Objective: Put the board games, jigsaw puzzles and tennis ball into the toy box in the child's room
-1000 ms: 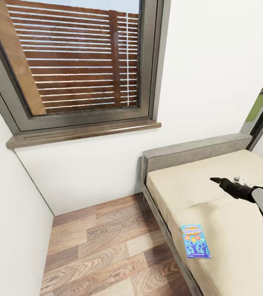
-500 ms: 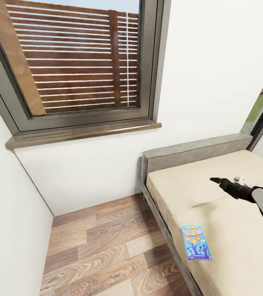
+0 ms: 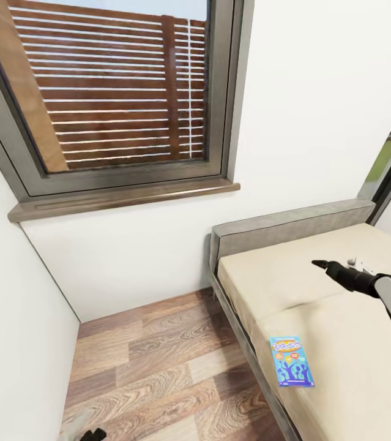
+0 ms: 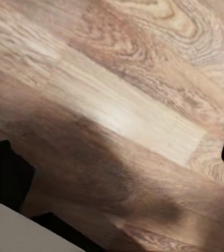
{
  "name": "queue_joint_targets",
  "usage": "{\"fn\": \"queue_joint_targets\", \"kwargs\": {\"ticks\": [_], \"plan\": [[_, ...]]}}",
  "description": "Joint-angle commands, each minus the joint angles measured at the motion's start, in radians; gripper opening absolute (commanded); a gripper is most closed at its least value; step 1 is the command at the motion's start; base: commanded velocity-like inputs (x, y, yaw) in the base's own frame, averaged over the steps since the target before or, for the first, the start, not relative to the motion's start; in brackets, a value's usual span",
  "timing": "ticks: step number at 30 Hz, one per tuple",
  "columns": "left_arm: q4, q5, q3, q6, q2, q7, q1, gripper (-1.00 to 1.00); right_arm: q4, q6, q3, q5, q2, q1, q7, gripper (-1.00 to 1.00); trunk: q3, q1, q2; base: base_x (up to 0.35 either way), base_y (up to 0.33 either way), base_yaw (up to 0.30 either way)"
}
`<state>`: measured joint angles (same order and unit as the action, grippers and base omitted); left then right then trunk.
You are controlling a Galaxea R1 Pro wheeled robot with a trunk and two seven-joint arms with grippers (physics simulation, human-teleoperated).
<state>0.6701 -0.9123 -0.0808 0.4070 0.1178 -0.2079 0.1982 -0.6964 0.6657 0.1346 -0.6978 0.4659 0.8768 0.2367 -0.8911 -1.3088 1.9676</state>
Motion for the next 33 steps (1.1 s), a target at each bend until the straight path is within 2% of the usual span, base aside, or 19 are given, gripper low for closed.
{"fn": "queue_joint_targets", "kwargs": {"ticks": [1,2,4,5,8,12,14,16,23,26,28,30,33], "plan": [[0.011,-0.01,0.007,0.005,-0.003,0.016,0.007,1.0,-0.003,0.007,0.003,0.002,0.0,0.001,0.004,1.0,-0.001,0.0,0.0,0.0,0.0,0.0],[0.011,-0.01,0.007,0.005,-0.003,0.016,0.007,1.0,-0.003,0.007,0.003,0.002,0.0,0.001,0.004,1.0,-0.001,0.0,0.0,0.0,0.0,0.0],[0.028,-0.009,0.033,0.005,-0.012,0.06,0.027,1.0,-0.008,0.01,0.003,0.002,0.0,0.001,0.004,1.0,-0.001,0.0,0.0,0.0,0.0,0.0],[0.043,-0.008,0.064,0.004,-0.019,0.092,0.051,1.0,-0.012,0.01,0.003,0.002,0.0,0.001,0.004,1.0,-0.001,0.0,0.0,0.0,0.0,-0.014],[0.062,-0.006,0.114,0.003,-0.027,0.126,0.093,1.0,-0.017,0.011,0.003,0.002,0.0,0.001,0.003,1.0,-0.001,0.0,0.0,0.0,0.0,-0.036],[0.07,-0.006,0.141,0.003,-0.034,0.14,0.122,1.0,-0.018,0.012,0.003,0.003,0.0,0.001,0.003,1.0,-0.001,0.0,0.0,0.0,0.0,-0.037],[0.075,-0.008,0.159,0.005,-0.047,0.147,0.145,1.0,-0.02,0.012,0.003,0.003,0.001,0.001,0.003,1.0,-0.001,0.0,0.0,0.0,0.0,-0.023],[0.08,-0.016,0.167,0.011,-0.068,0.158,0.169,1.0,-0.021,0.016,0.003,0.002,0.003,0.001,0.005,1.0,-0.001,0.0,0.0,0.0,0.0,-0.012],[0.083,-0.033,0.162,0.03,-0.069,0.187,0.176,1.0,-0.021,0.018,0.003,0.001,0.002,0.001,0.005,1.0,-0.001,0.0,0.0,0.0,0.0,-0.052],[0.084,-0.041,0.16,0.041,-0.067,0.22,0.177,1.0,-0.021,0.019,0.002,0.0,0.003,0.001,0.005,1.0,-0.001,0.0,0.0,0.0,0.0,-0.152],[0.082,-0.046,0.159,0.047,-0.061,0.262,0.178,1.0,-0.021,0.02,0.002,-0.001,0.004,0.001,0.005,1.0,-0.001,0.0,0.0,0.0,0.0,-0.192],[0.081,-0.047,0.159,0.05,-0.058,0.285,0.178,1.0,-0.021,0.02,0.002,-0.002,0.004,0.001,0.005,1.0,-0.007,-0.008,0.014,0.0,0.0,-0.214],[0.077,-0.047,0.159,0.054,-0.052,0.351,0.179,1.0,-0.021,0.021,0.001,-0.002,0.004,0.001,0.006,1.0,-0.016,-0.019,0.035,0.0,0.0,-0.234]]}}
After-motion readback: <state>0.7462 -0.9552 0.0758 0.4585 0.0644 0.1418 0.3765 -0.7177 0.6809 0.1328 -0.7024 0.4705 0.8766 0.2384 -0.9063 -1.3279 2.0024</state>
